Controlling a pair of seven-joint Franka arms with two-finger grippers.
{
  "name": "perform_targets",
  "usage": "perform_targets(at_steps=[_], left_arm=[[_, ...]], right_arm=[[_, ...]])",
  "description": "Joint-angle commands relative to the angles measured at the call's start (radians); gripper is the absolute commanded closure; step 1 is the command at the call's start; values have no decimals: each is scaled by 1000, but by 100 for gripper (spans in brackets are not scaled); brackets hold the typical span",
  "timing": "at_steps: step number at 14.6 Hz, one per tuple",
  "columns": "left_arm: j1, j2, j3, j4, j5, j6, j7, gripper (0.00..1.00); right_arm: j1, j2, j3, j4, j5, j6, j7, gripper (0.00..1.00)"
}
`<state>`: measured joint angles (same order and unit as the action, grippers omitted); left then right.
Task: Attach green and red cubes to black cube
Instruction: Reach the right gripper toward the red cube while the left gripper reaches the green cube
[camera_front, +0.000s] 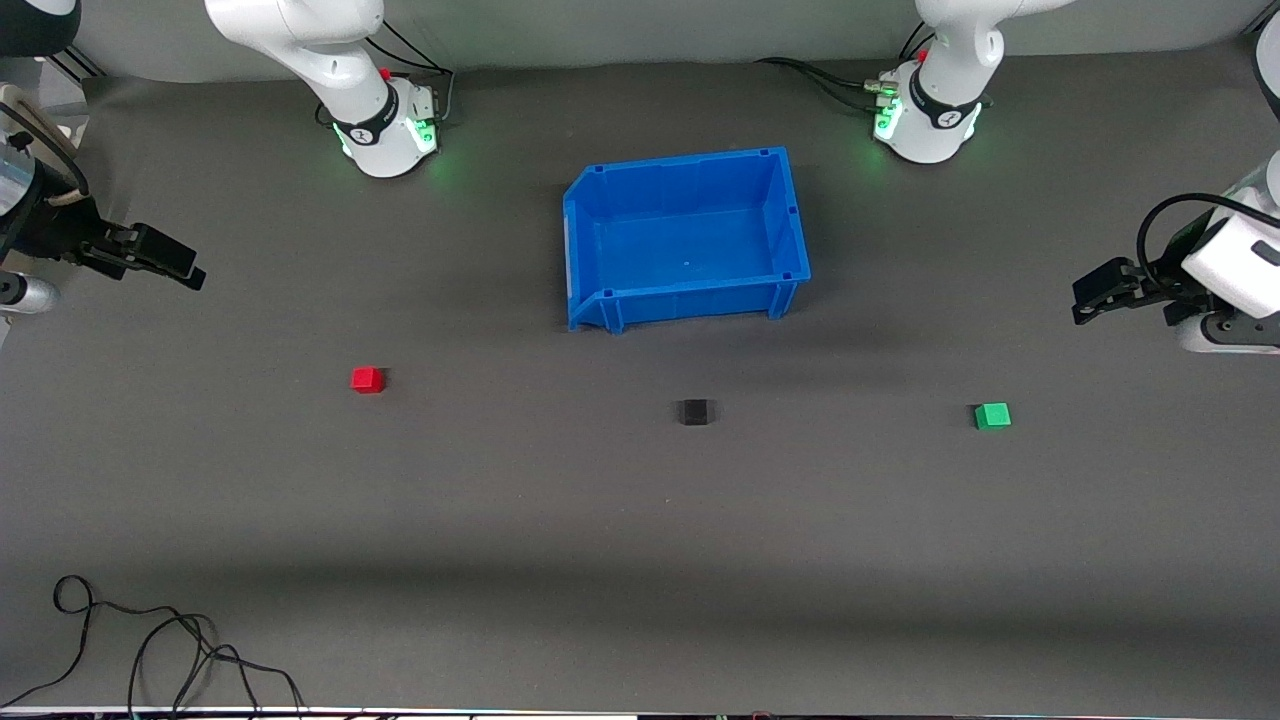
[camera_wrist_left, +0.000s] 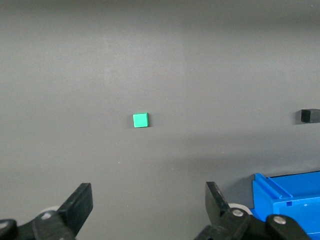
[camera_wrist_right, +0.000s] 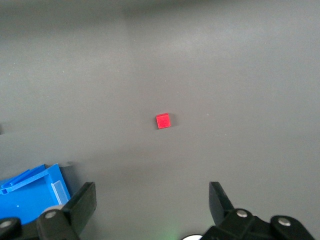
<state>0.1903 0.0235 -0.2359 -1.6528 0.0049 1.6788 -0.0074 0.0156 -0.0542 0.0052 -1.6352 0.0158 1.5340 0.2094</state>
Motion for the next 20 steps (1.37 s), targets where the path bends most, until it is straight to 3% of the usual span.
perform_targets(at_steps=[1, 3, 4, 7, 11, 15, 20], left_arm=[[-91, -13, 97, -1, -10, -14, 27, 0], [-222, -14, 232, -2, -10, -13, 27, 0], [-235, -14, 248, -2, -10, -11, 27, 0], [-235, -13, 248, -1, -10, -14, 26, 0], [-232, -7, 248, -2, -10, -16, 26, 0], [-227, -5, 253, -2, -9, -21, 17, 0], [-177, 7, 265, 1, -11, -21, -38, 0]], right_arm=[[-17, -32, 15, -23, 3, 11, -10, 0], [-17, -32, 13, -25, 3, 12, -22, 0], [-17, -30, 13, -25, -3, 17, -18, 0], [-17, -24, 12, -29, -5, 31, 16, 0], [-17, -19, 4, -90, -5, 176, 85, 1], [-25, -27, -1, -286, 7, 357, 143, 1], [-11, -9, -1, -380, 7, 402, 535, 0]])
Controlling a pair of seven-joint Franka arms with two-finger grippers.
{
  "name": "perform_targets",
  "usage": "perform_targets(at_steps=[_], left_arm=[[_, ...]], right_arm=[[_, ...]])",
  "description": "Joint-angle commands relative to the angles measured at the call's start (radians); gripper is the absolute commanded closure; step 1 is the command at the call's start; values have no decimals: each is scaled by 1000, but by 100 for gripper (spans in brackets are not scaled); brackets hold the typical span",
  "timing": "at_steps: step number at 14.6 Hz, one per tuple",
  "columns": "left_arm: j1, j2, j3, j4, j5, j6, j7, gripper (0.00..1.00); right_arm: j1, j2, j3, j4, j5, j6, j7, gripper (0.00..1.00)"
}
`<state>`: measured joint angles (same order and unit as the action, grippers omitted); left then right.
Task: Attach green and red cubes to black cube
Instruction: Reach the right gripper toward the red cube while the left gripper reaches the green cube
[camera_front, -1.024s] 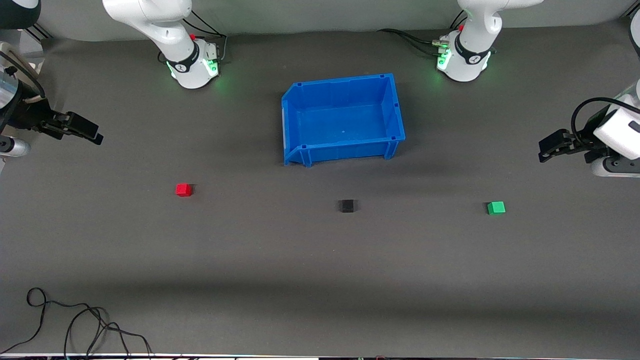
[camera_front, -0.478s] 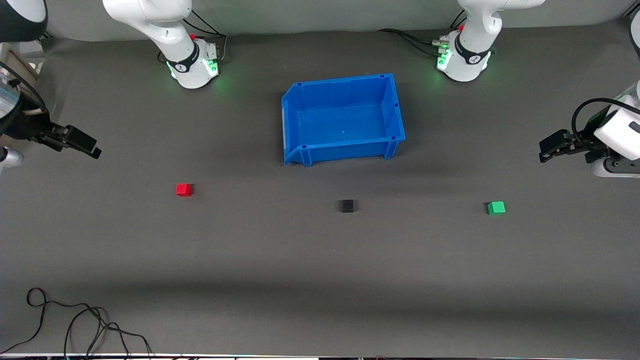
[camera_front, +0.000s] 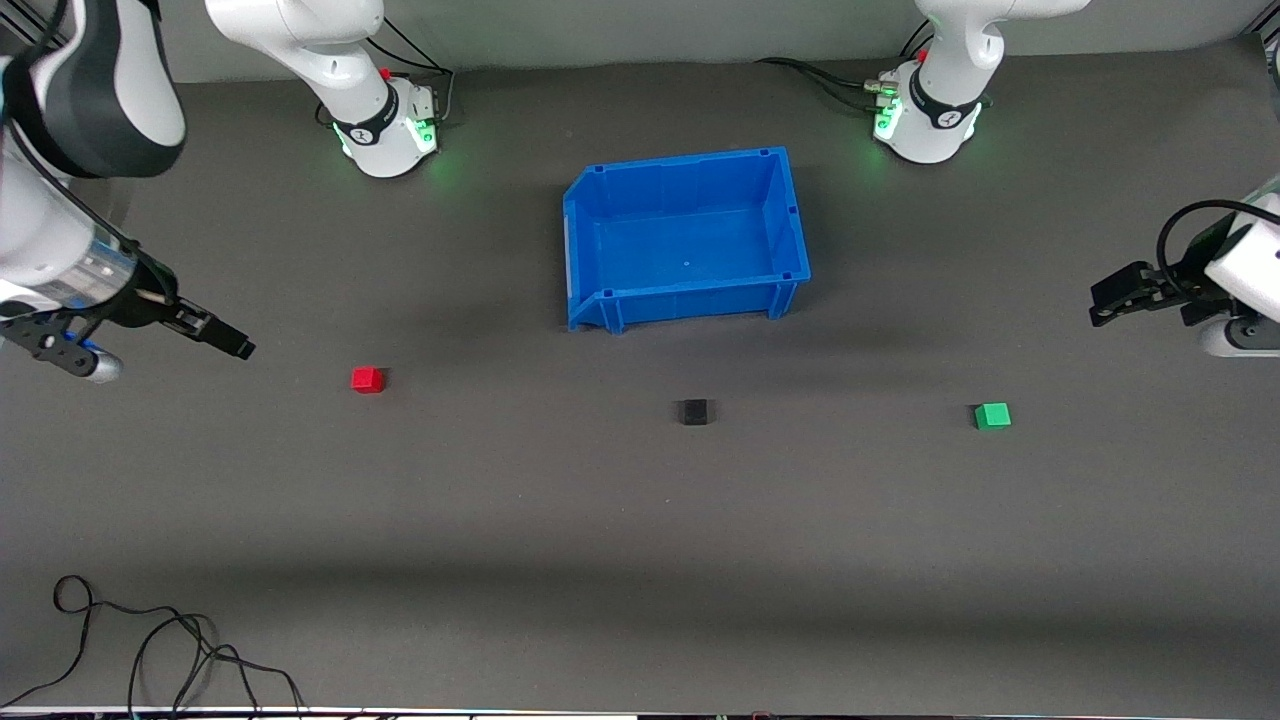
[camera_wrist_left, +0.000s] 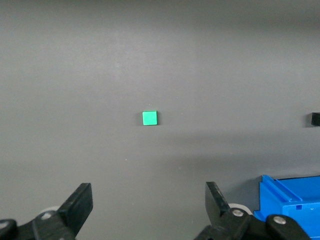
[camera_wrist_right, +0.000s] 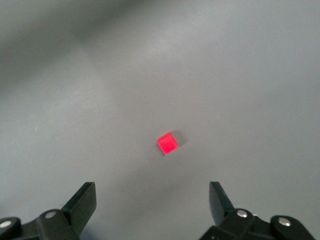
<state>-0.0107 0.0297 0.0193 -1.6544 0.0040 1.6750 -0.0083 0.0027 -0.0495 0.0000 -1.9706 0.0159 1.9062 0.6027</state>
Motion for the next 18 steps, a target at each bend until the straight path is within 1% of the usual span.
perform_targets(at_steps=[1, 3, 5, 6, 7, 8, 9, 10, 12, 13, 14, 16, 18], left_arm=[[35, 9, 10, 2, -10, -15, -85, 0], [40, 19, 10, 2, -12, -17, -233, 0], [44, 35, 14, 2, -22, -17, -458, 0], [49, 44, 14, 2, -33, -17, -581, 0], [54, 48, 14, -1, -42, -15, -711, 0], [57, 53, 16, -5, -71, -15, -819, 0], [81, 59, 16, -10, -117, -15, -900, 0], [118, 62, 16, -13, -171, -15, -948, 0], [150, 64, 16, -36, -248, -9, -989, 0], [172, 64, 16, -56, -272, 2, -1018, 0], [184, 65, 16, -80, -309, 14, -1030, 0], [218, 68, 16, -158, -370, 79, -1032, 0], [236, 68, 16, -263, -423, 193, -1030, 0]], right_arm=[[2, 3, 3, -59, 9, 42, 208, 0], [0, 42, 3, -83, 10, 91, 352, 0], [17, 81, 5, -105, -2, 128, 478, 0], [45, 111, 5, -105, -8, 151, 515, 0], [46, 140, 5, -106, -11, 175, 529, 0], [45, 172, 3, -106, -25, 204, 523, 0], [48, 204, 3, -106, -57, 232, 522, 0], [48, 238, 3, -106, -98, 258, 523, 0], [51, 284, 3, -108, -105, 298, 537, 0], [51, 307, 3, -108, -102, 300, 601, 0], [51, 335, 3, -106, -102, 318, 721, 0], [91, 362, 3, -105, -111, 336, 881, 0], [109, 370, 3, -109, -113, 332, 978, 1]])
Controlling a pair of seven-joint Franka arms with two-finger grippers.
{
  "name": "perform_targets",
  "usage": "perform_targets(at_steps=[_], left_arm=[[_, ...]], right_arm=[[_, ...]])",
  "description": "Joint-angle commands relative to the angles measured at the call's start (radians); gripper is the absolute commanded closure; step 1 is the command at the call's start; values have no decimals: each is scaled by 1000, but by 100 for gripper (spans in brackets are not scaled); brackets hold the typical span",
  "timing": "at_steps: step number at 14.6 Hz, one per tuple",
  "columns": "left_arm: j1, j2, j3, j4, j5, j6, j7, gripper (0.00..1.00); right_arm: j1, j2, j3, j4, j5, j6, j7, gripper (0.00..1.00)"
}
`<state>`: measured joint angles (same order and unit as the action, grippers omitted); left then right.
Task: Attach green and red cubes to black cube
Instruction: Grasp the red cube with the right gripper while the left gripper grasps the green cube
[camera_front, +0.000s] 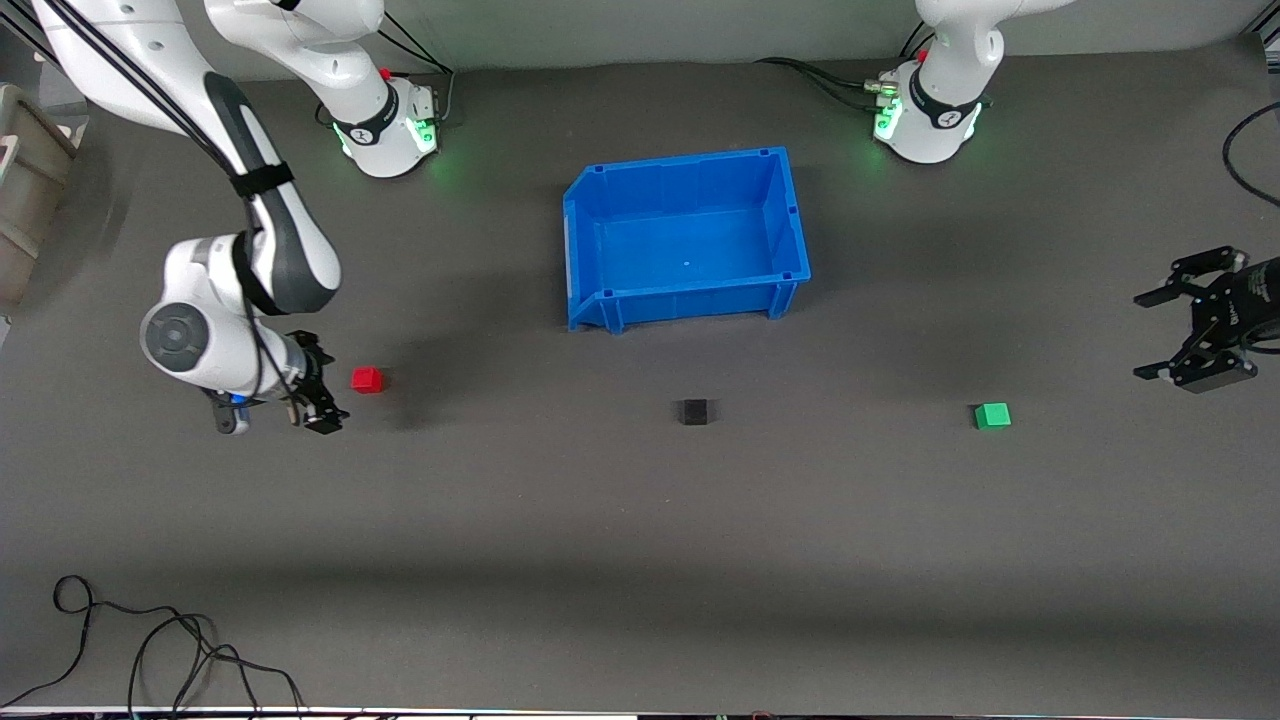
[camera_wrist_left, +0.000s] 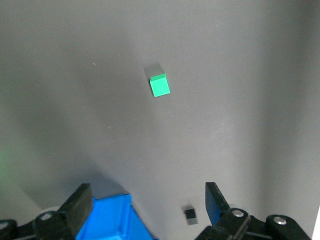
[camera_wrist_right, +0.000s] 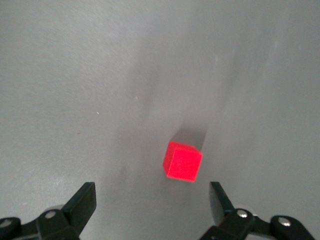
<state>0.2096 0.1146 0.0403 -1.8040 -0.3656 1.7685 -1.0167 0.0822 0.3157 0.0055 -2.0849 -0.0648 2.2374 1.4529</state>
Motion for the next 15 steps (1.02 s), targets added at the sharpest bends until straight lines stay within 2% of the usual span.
perform_targets(at_steps=[1, 2, 4, 6, 8, 12, 14, 15], left_arm=[[16, -13, -5, -164, -74, 162, -22, 0], [16, -9, -5, -208, -103, 222, -20, 0], [16, 25, -5, -282, -185, 342, -8, 0], [13, 91, -5, -291, -248, 399, -8, 0], [8, 141, -7, -302, -292, 455, -8, 0], [-16, 200, -22, -362, -348, 607, 1, 0], [-44, 241, -25, -362, -363, 656, 9, 0], [-53, 255, -25, -363, -363, 675, 18, 0]], right_arm=[[30, 5, -4, -10, -35, 1, 144, 3], [28, 11, -9, -23, -38, 4, 142, 16], [27, 19, -16, -46, -87, 2, 162, 15], [25, 23, -18, -49, -107, 2, 190, 6], [31, 43, -12, -47, -98, 8, 233, 6], [42, 83, -16, -47, -196, 20, 245, 6], [44, 100, -15, -47, -199, 25, 251, 15], [44, 100, -16, -47, -207, 25, 250, 15]])
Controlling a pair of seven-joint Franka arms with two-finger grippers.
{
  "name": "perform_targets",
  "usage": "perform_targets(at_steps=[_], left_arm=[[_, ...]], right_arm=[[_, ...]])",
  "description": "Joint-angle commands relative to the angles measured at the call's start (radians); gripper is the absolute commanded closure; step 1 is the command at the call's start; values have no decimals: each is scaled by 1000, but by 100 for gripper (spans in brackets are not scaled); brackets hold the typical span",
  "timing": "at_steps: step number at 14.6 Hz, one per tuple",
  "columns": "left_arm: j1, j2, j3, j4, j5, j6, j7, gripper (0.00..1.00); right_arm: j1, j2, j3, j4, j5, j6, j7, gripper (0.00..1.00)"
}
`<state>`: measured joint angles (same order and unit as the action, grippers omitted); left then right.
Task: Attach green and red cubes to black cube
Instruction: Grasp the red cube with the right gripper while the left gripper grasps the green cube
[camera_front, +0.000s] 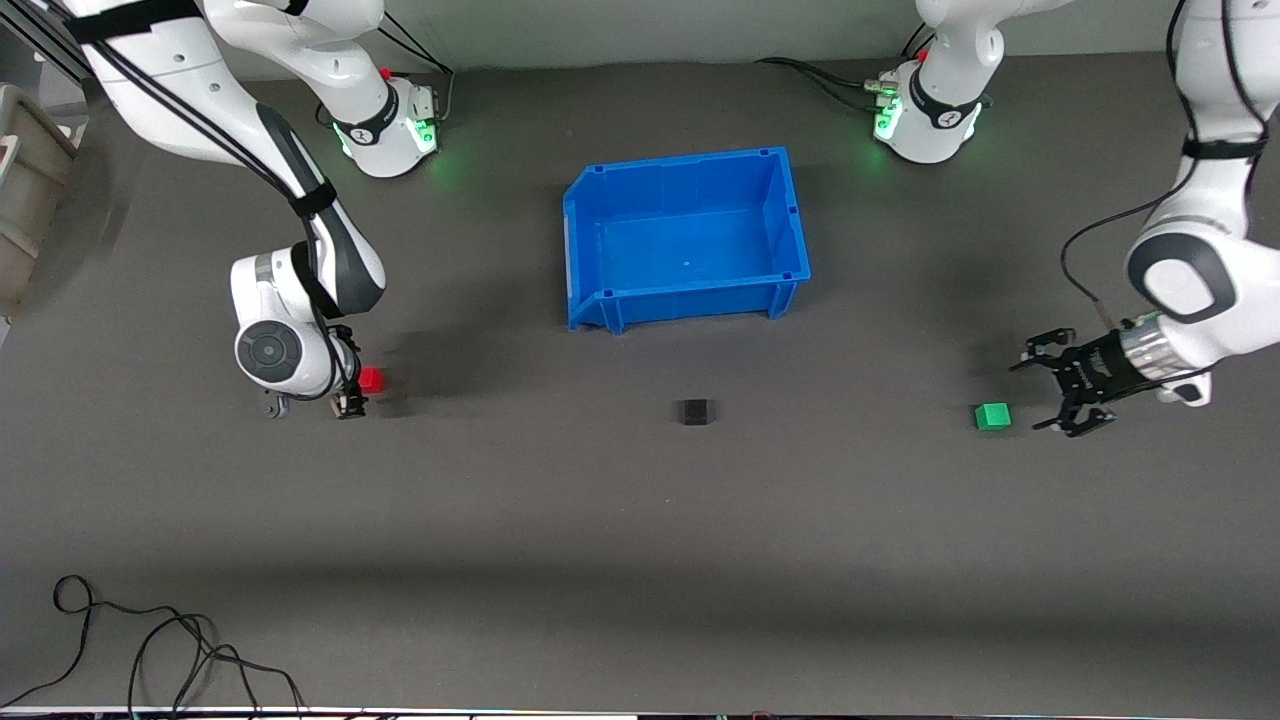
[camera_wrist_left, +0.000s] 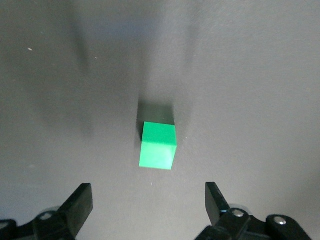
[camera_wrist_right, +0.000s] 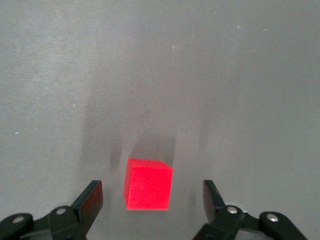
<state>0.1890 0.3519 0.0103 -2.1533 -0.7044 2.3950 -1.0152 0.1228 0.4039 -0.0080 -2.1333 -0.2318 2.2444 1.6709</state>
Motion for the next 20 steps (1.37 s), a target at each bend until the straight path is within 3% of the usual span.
perform_targets(at_steps=[1, 3, 4, 5, 6, 8, 10, 13, 15, 17, 20], left_arm=[[-45, 31, 5, -16, -24, 64, 38, 0], [-45, 54, 5, -16, -24, 72, 87, 0], [-42, 64, 5, -16, -26, 72, 113, 0], [-37, 74, 5, -14, -26, 73, 135, 0], [-31, 82, 5, -13, -27, 73, 158, 0], [-20, 96, 7, -13, -65, 73, 220, 0], [7, 101, 7, -11, -99, 72, 271, 2], [3, 105, 7, -7, -107, 73, 276, 37], [4, 105, 5, -7, -107, 73, 276, 42], [3, 104, 5, 0, -107, 73, 262, 58], [1, 102, 7, 9, -107, 62, 253, 59]], right_arm=[[2, 18, -3, 1, -47, 18, 32, 15], [3, 24, 0, 1, -47, 18, 64, 17], [3, 29, 2, 1, -47, 18, 73, 23], [6, 32, 2, 3, -47, 20, 73, 43], [8, 36, 2, 6, -47, 21, 70, 56], [8, 35, 0, 6, -47, 21, 61, 69], [5, 30, -1, 9, -52, 21, 40, 74], [2, 20, -1, 39, -50, 12, 13, 79], [3, 13, 3, 47, -49, 12, 16, 80], [6, 6, 11, 73, -44, 11, 24, 79], [8, -26, 55, 130, -38, 8, 27, 79]])
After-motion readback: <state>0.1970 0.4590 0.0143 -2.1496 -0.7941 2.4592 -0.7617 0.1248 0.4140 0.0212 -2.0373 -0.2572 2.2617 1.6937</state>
